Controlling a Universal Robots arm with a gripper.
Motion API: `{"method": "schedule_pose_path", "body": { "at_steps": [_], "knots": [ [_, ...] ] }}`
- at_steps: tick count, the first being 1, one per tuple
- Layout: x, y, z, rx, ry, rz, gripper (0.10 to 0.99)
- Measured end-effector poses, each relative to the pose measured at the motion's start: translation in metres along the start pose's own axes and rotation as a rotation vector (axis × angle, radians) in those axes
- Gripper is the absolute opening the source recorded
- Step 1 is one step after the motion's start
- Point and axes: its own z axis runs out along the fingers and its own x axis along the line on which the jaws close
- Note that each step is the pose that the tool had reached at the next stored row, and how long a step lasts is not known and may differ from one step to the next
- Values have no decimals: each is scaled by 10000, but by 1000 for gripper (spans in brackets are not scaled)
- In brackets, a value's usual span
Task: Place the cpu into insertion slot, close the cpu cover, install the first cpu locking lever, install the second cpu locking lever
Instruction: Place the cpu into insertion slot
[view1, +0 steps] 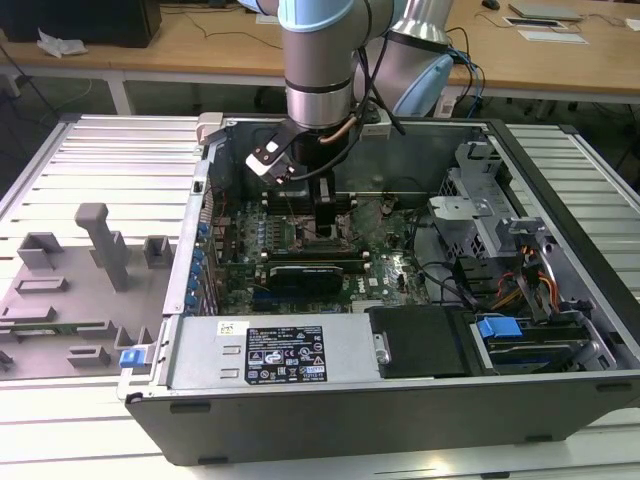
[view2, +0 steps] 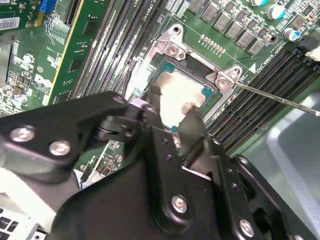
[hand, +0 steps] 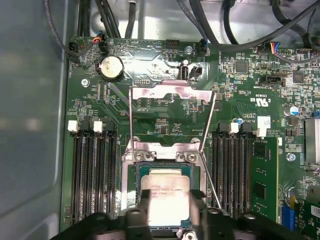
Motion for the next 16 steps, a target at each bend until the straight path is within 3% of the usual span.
{"method": "schedule_pose_path", "body": {
  "at_steps": [1,3,8,9,10,16],
  "knots": [
    [0,0,0,0,-1,0,290],
    [0,0,0,0,-2,0,169],
    [0,0,0,0,-5,0,106],
    [-1,11,3,305,50,-13,106],
    [-2,18,4,475,71,-24,106],
    [-4,81,9,485,72,-24,106]
  ]
}}
